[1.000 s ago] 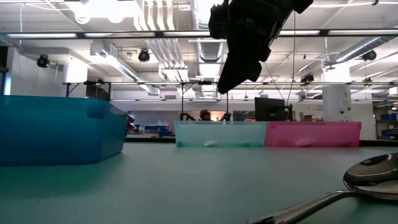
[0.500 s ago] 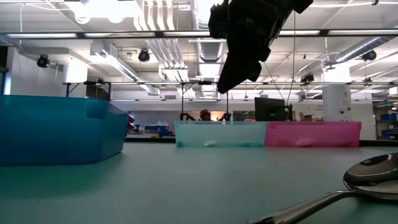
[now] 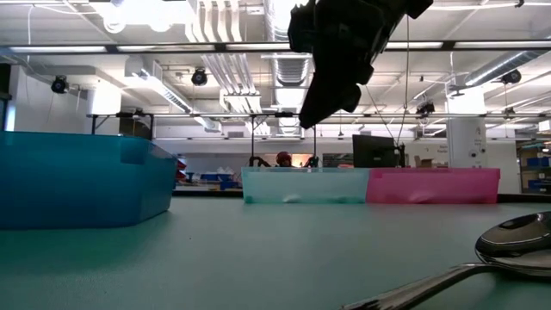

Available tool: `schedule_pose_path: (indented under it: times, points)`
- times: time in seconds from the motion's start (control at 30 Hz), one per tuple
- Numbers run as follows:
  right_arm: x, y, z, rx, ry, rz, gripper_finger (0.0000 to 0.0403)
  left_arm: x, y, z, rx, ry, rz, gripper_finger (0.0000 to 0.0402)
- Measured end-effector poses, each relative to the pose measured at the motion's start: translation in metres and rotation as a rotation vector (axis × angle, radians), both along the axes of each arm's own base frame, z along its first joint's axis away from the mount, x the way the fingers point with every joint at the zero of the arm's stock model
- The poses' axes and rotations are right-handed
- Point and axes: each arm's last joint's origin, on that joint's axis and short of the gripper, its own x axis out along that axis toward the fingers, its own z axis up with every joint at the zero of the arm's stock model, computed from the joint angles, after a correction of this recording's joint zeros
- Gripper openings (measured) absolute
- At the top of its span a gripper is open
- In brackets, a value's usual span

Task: Sort silverware by color (type)
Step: Put the bottom blue spoon into the light blue bin, then put the light blue spoon into the teal bin

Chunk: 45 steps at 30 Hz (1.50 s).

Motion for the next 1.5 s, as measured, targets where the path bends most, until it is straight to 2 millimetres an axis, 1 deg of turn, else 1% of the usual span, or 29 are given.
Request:
schedule_pose_path:
  times: [0.17,0.27,0.47,0.8,1.03,1.13,1.2,1.37,1.5]
  points:
    - [0.001,0.000,0.001,0.002,-0.013,0.000,0.0080,-0.008,-0.014,0.009,-0.022,-0.022,-0.098,0.0123]
    - [0.001,0.000,0.001,0.001,-0.012,0.000,0.0075,-0.010,-0.017,0.004,-0.003,-0.014,-0.123,0.0123]
    - [0.001,0.000,0.001,0.001,-0.012,0.000,0.0075,-0.010,-0.014,-0.007,0.034,0.008,-0.121,0.0123]
    - [0.001,0.000,0.001,0.001,-0.012,0.000,0.0087,-0.013,-0.009,-0.016,0.038,0.041,-0.111,0.0123]
    - [0.001,0.000,0.001,0.001,-0.012,0.000,0.0078,-0.012,-0.004,-0.019,0.035,0.048,-0.102,0.0120]
    - [0.001,0.000,0.001,0.001,-0.012,0.000,0.0074,-0.014,-0.002,-0.024,0.025,0.047,-0.101,0.0107]
    - [0.001,0.000,0.001,0.001,-0.012,-0.001,0.0072,-0.014,0.000,-0.028,0.010,0.050,-0.086,0.0090]
    - [0.001,0.000,0.001,0.001,-0.012,0.000,0.0077,-0.016,0.003,-0.033,0.002,0.055,-0.037,0.0026]
    - [0.001,0.000,0.001,0.001,-0.012,0.000,0.0084,-0.016,0.004,-0.033,-0.011,0.057,0.026,0.0022]
